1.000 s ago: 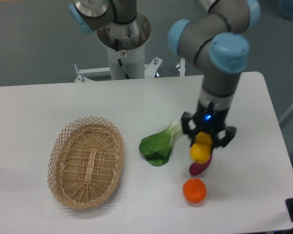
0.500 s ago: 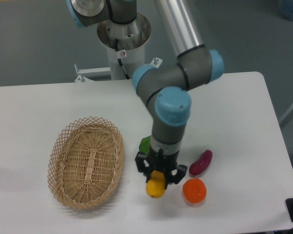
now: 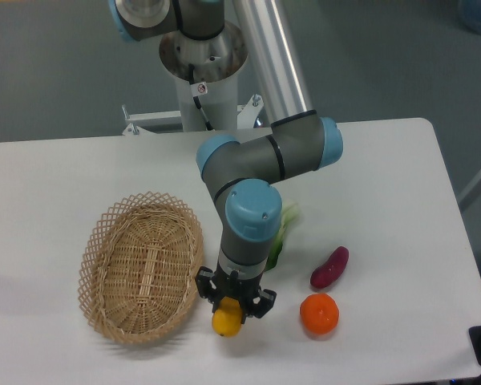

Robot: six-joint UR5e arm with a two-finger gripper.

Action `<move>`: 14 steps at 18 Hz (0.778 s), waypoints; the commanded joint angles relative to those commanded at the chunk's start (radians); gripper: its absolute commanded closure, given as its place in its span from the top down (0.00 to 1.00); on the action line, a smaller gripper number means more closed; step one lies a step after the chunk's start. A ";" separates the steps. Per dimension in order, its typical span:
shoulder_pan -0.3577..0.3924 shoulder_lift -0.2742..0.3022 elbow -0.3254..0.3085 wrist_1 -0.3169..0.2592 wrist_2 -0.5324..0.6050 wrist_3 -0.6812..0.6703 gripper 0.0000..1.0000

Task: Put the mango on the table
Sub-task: 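Lower the mango onto the table and open the gripper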

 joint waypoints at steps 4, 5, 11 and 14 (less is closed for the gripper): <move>-0.002 -0.012 -0.001 0.012 0.002 0.002 0.49; -0.002 -0.014 0.000 0.012 0.002 0.003 0.50; 0.000 -0.025 0.006 0.017 0.002 0.012 0.51; 0.000 -0.031 0.008 0.025 0.012 0.012 0.51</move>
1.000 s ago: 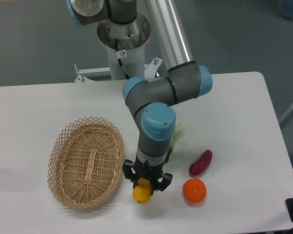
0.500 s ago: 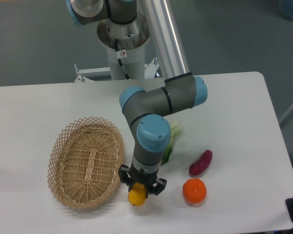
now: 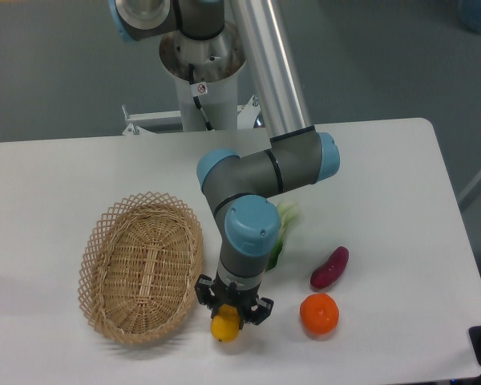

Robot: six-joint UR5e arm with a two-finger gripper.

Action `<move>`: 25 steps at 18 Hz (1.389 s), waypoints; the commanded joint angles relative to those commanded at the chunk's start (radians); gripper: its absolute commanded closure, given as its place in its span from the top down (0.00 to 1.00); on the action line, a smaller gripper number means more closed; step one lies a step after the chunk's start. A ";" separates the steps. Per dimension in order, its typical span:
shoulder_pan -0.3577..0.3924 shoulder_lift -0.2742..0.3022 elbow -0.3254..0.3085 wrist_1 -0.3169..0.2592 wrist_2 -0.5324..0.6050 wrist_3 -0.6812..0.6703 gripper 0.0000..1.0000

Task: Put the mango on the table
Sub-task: 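Lower the mango onto the table and open the gripper, then lift the open gripper away from the placed mango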

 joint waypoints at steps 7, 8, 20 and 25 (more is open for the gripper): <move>0.000 -0.002 0.000 0.031 0.002 0.008 0.93; 0.000 0.000 -0.002 0.038 0.002 0.008 1.00; 0.072 0.097 0.035 0.018 0.086 0.012 1.00; 0.120 0.146 0.044 -0.073 0.084 0.107 1.00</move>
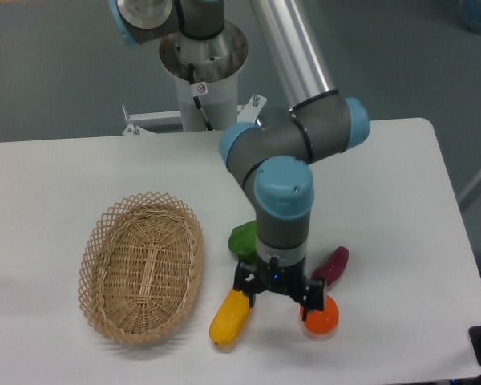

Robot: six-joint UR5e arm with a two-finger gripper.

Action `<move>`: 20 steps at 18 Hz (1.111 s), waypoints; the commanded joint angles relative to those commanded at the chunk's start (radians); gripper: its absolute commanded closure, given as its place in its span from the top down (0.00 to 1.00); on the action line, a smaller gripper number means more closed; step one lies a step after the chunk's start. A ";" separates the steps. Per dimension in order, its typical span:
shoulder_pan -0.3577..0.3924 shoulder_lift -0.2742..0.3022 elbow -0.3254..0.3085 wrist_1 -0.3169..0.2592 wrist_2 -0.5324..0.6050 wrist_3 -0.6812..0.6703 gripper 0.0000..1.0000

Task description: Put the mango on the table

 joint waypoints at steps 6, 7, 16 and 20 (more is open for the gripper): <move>0.061 0.052 0.000 -0.089 0.005 0.130 1.00; 0.075 0.064 0.002 -0.109 0.008 0.170 1.00; 0.204 0.149 -0.012 -0.207 0.008 0.419 1.00; 0.238 0.155 -0.014 -0.235 0.006 0.480 1.00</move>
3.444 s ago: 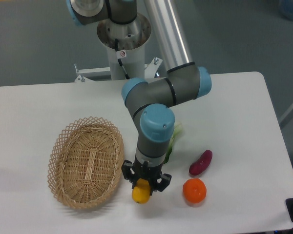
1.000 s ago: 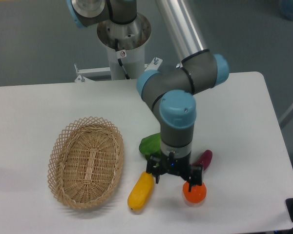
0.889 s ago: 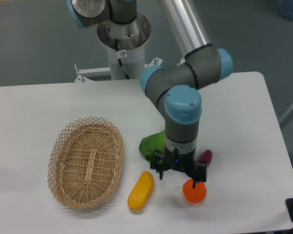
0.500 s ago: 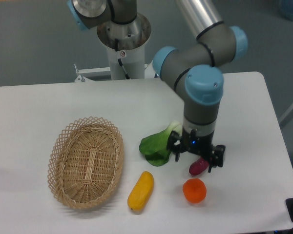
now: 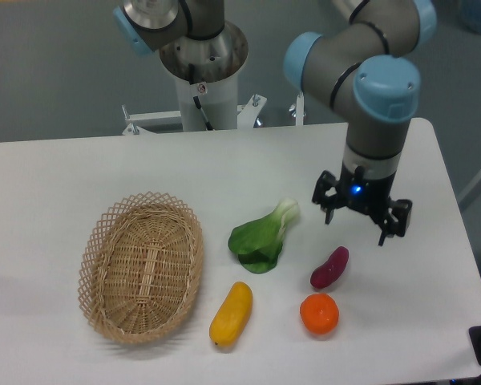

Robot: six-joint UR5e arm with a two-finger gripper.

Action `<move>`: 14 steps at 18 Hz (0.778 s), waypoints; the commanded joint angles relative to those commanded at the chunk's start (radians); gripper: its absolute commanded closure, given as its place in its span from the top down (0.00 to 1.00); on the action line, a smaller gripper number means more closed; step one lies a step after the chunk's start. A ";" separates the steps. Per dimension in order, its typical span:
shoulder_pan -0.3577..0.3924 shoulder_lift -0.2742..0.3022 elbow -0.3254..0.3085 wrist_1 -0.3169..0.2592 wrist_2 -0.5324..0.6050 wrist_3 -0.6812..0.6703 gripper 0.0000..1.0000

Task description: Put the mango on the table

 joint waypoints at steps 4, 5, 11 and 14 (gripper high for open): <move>0.008 0.000 0.000 0.000 0.002 0.006 1.00; 0.009 0.000 0.002 0.000 0.000 0.006 1.00; 0.015 0.015 0.000 -0.009 -0.002 0.006 1.00; 0.017 0.015 0.000 -0.009 -0.002 0.006 1.00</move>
